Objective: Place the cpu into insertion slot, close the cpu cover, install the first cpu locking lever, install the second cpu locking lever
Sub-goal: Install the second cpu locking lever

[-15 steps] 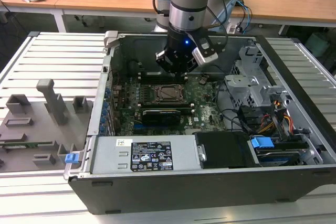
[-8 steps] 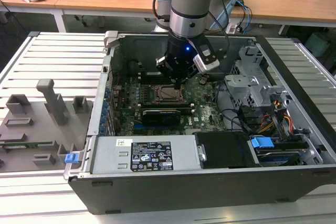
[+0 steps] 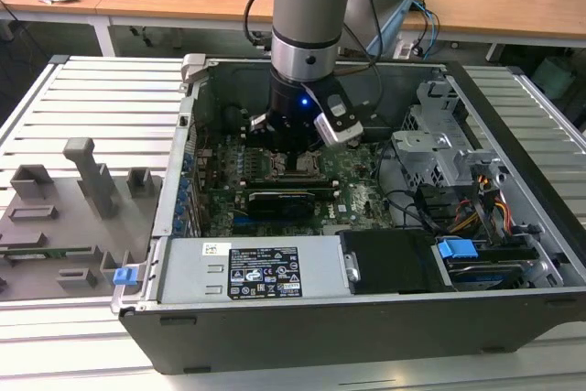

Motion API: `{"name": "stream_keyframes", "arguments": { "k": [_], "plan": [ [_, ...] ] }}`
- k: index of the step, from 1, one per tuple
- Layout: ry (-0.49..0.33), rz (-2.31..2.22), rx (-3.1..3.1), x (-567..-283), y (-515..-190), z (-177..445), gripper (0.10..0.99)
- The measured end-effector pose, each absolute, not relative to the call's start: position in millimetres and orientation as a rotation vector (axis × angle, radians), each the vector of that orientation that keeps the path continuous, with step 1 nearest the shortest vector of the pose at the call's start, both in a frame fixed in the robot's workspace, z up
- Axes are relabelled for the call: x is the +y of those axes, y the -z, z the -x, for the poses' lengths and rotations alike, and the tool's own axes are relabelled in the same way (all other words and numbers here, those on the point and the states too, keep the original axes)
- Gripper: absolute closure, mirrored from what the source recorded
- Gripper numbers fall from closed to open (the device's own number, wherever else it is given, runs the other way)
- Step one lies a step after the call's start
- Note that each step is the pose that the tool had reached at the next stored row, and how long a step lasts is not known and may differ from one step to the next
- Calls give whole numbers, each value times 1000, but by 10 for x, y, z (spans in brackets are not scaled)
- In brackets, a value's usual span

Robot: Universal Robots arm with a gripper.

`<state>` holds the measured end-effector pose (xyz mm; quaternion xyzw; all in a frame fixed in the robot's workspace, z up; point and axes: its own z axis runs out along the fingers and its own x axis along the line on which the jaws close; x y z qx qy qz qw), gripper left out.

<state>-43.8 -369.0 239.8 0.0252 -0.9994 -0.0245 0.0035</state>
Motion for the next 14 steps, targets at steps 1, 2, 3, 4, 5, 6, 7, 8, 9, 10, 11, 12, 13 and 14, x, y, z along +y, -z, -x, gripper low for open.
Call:
{"name": "stream_keyframes", "arguments": {
  "k": [1,2,3,4,5,6,7,8,9,10,11,12,13,14],
  "plan": [
    [78,-80,-3133,-3690,-2372,459,976],
    [79,-81,-3133,-3690,-2354,469,976],
    [80,-82,-3132,-3690,-2327,482,976],
    [89,-82,-3132,-3694,-2316,494,976],
    [108,-83,-3132,-3705,-2313,503,976],
    [128,-83,-3132,-3719,-2311,513,976],
    [141,-83,-3131,-3734,-2311,520,976],
    [150,-83,-3131,-3753,-2309,529,976],
    [156,-82,-3131,-3769,-2308,542,976],
    [160,-83,-3131,-3783,-2306,553,976],
    [170,-85,-3130,-3801,-2295,576,976],
    [176,-91,-3130,-3802,-2285,589,976],
    [180,-100,-3129,-3802,-2276,595,976],
    [184,-116,-3128,-3802,-2264,599,976]
  ]
}}
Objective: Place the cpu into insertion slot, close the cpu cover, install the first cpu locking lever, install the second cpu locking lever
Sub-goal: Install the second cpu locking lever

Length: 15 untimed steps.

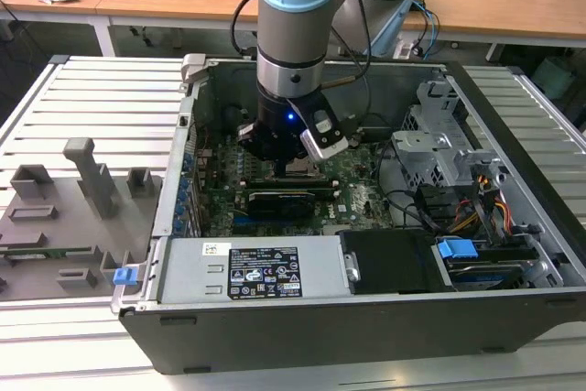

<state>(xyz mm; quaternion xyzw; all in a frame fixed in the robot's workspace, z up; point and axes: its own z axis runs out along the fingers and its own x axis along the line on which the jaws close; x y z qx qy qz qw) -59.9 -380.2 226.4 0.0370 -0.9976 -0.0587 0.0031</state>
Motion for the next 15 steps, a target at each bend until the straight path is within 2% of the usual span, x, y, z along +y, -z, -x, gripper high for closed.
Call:
{"name": "stream_keyframes", "arguments": {
  "k": [15],
  "plan": [
    [260,-163,-3121,-3862,-2084,625,976]
  ]
}}
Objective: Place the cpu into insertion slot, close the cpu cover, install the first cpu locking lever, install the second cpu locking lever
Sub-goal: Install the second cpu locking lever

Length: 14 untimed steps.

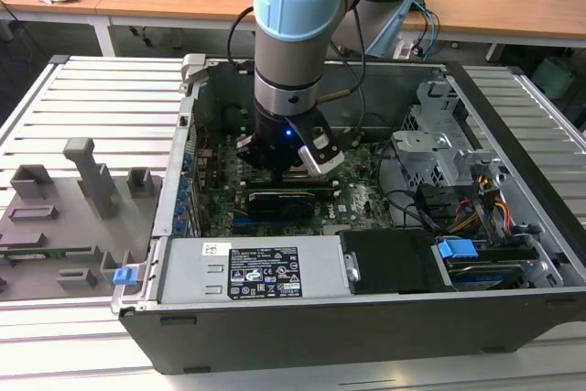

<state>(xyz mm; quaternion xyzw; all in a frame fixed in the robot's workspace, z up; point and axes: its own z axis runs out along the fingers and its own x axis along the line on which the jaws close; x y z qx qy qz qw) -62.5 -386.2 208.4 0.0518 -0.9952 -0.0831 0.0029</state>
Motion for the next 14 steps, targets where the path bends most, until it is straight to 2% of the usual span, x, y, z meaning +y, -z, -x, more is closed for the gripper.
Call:
{"name": "stream_keyframes", "arguments": {
  "k": [14],
  "plan": [
    [351,-185,-3112,-3882,-1985,719,976]
  ]
}}
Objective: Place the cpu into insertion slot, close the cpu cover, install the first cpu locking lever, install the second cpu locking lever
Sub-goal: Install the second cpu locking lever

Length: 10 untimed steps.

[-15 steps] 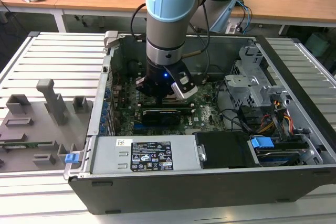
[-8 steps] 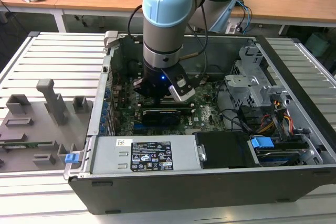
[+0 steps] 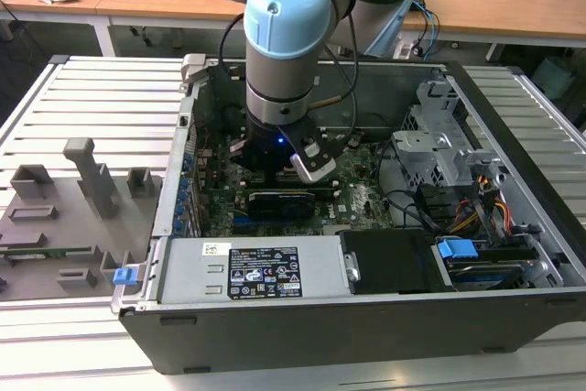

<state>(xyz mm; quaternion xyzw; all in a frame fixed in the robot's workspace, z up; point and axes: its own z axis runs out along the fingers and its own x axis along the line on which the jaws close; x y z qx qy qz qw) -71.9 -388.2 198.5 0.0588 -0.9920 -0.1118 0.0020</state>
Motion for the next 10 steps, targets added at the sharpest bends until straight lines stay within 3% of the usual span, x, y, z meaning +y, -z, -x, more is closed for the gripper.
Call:
{"name": "stream_keyframes", "arguments": {
  "k": [10],
  "plan": [
    [361,-185,-3112,-3881,-2086,747,976]
  ]
}}
